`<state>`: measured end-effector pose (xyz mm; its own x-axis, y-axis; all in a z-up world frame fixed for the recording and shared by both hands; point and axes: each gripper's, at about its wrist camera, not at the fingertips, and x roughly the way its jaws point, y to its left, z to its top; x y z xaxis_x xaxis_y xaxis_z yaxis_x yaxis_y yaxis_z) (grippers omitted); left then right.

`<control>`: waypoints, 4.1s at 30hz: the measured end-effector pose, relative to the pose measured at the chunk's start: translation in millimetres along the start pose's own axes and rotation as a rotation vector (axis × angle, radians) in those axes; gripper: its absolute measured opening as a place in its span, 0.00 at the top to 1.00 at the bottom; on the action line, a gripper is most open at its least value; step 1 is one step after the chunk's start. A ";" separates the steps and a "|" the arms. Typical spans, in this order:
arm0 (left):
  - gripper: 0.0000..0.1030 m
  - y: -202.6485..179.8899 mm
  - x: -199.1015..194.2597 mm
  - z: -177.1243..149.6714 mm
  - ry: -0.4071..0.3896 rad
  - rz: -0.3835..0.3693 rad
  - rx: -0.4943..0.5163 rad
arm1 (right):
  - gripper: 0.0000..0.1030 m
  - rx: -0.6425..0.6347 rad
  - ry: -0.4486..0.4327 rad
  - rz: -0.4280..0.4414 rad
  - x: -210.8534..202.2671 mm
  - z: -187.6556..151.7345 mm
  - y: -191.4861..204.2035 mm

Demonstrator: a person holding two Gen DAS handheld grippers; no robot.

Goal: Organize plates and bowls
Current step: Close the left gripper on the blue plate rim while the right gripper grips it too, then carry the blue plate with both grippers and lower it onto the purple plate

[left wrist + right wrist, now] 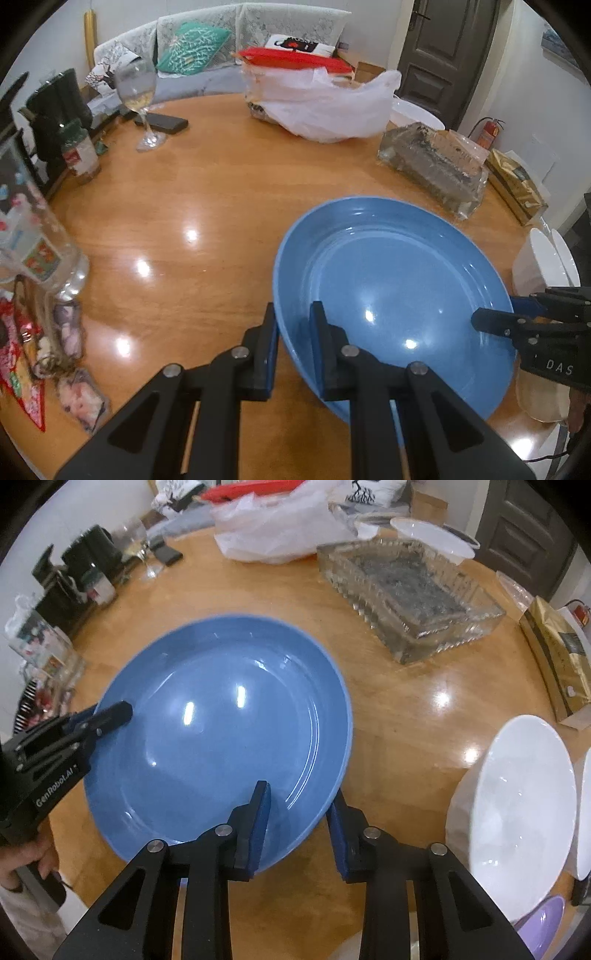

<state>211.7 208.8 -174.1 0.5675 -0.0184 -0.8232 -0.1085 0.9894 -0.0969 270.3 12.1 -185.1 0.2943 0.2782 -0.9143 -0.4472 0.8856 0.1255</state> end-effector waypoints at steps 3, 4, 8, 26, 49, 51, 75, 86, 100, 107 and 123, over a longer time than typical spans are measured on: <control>0.87 -3.7 -15.7 0.6 -0.026 0.018 0.013 | 0.76 -0.012 -0.029 -0.008 -13.8 -4.4 4.0; 0.87 -4.8 -20.8 1.2 -0.032 0.021 0.014 | 0.76 -0.012 -0.037 -0.006 -18.9 -4.4 4.6; 0.87 -8.8 -44.4 1.8 -0.061 0.019 0.007 | 0.76 -0.001 -0.064 0.021 -36.9 -12.3 2.7; 0.87 -36.4 -141.1 -14.3 -0.166 0.022 0.023 | 0.76 -0.012 -0.188 0.033 -116.4 -46.4 9.3; 0.86 -145.2 -184.9 -42.4 -0.191 -0.023 0.115 | 0.76 0.071 -0.290 0.020 -178.5 -126.8 -66.9; 0.86 -160.5 -182.7 -43.9 -0.184 -0.029 0.130 | 0.76 0.087 -0.295 0.017 -181.2 -134.8 -80.0; 0.84 -329.3 -124.3 -82.6 -0.035 -0.111 0.381 | 0.76 0.280 -0.300 -0.081 -178.9 -236.7 -216.3; 0.82 -354.8 -95.2 -114.3 0.060 -0.118 0.455 | 0.76 0.300 -0.232 -0.104 -152.9 -265.6 -237.6; 0.80 -361.0 -78.0 -126.8 0.102 -0.088 0.523 | 0.74 0.271 -0.196 -0.158 -137.9 -271.1 -236.7; 0.79 -361.5 -74.0 -128.4 0.095 -0.066 0.554 | 0.73 0.230 -0.179 -0.229 -133.6 -269.1 -229.0; 0.70 -353.0 -93.7 -119.7 0.053 -0.138 0.540 | 0.68 0.215 -0.173 -0.287 -132.1 -265.3 -229.5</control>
<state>99.1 -156.0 -129.8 0.5032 -0.1461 -0.8518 0.4056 0.9103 0.0835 110.0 -326.5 -195.2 0.5274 0.0498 -0.8481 -0.1441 0.9891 -0.0315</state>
